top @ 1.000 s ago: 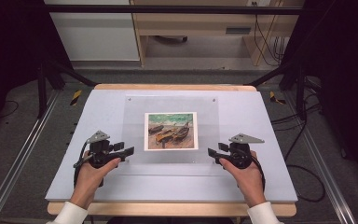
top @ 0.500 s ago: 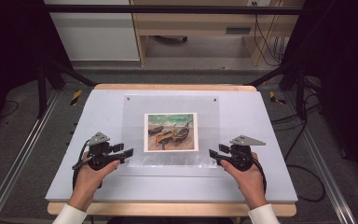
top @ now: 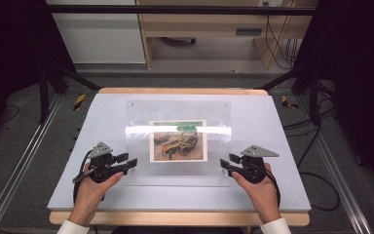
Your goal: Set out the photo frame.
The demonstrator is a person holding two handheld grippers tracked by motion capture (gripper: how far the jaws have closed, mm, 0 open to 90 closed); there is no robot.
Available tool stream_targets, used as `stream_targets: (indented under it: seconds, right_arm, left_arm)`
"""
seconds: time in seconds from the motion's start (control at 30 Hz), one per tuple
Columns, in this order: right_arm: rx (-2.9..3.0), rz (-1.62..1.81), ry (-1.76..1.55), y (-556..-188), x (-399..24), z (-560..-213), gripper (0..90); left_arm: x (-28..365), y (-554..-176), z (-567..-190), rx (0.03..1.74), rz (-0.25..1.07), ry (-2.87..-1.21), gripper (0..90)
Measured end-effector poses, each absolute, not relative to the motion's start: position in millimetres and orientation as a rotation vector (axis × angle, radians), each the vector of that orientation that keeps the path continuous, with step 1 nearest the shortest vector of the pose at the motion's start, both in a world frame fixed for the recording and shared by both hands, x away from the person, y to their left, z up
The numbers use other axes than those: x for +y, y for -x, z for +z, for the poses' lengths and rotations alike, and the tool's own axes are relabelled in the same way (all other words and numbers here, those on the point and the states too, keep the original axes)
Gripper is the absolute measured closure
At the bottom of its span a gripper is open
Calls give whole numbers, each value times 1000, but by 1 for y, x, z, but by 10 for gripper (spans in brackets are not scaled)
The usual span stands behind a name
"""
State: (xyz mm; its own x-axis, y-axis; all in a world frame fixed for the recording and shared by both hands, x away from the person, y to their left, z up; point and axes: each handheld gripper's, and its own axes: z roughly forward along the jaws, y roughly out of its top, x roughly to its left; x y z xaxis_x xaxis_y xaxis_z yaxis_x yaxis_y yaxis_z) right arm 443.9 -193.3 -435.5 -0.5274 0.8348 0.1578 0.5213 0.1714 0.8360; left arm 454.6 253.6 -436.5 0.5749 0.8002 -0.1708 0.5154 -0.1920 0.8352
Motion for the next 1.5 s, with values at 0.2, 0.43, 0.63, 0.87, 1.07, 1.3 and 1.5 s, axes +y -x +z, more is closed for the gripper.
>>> stream_targets:
  seconds: [0.2,0.43,0.63,0.87,1.07,1.3,1.5]
  right_arm:
    - [2114,1292,-1279,-440,-194,-436,578]
    - [2112,1293,-1277,-437,-195,-436,599]
    - [2110,1292,-1277,-434,-196,-436,616]
    - [2105,1295,-1271,-432,-196,-437,627]
    - [2101,1290,-1266,-429,-196,-438,638]
    - [2100,1288,-1258,-425,-196,-438,654]
    - [2100,1284,-1256,-422,-196,-439,657]
  left_arm:
    - [255,-450,-438,1067,382,-1846,536]
    - [255,-445,-440,1071,392,-1824,551]
    - [255,-442,-441,1070,398,-1821,564]
    - [254,-438,-443,1071,413,-1814,572]
    - [255,-435,-444,1071,416,-1808,581]
    - [255,-431,-445,1075,424,-1803,597]
    - [255,-428,-445,1076,425,-1802,609]
